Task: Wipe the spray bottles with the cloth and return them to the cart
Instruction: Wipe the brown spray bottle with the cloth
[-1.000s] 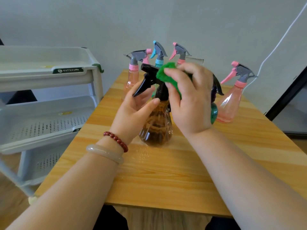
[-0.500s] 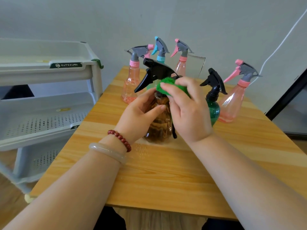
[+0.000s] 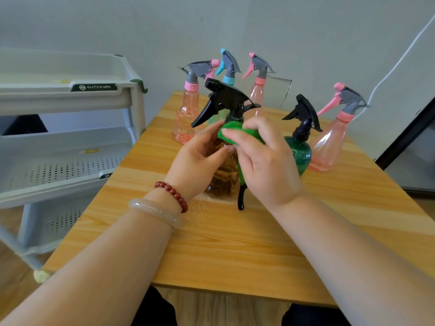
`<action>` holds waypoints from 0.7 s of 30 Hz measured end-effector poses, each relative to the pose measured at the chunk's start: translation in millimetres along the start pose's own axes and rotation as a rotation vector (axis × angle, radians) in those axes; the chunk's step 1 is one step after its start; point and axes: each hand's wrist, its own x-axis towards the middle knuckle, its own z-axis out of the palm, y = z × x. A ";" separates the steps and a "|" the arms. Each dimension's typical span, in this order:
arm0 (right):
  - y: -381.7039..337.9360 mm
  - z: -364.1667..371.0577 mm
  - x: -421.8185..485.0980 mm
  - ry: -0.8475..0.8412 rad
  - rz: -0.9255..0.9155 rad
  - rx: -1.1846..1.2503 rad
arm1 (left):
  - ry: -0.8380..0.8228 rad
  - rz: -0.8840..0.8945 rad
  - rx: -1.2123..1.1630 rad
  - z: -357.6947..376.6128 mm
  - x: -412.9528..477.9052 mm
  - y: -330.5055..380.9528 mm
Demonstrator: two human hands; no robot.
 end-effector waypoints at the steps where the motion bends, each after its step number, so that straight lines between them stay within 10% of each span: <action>1: 0.1 -3.9 -1.0 -0.028 0.006 0.016 | 0.002 -0.004 -0.002 0.3 -0.2 0.0; 21: 1.1 -8.8 7.8 0.019 0.025 0.053 | 0.069 0.084 0.057 1.6 -6.0 0.4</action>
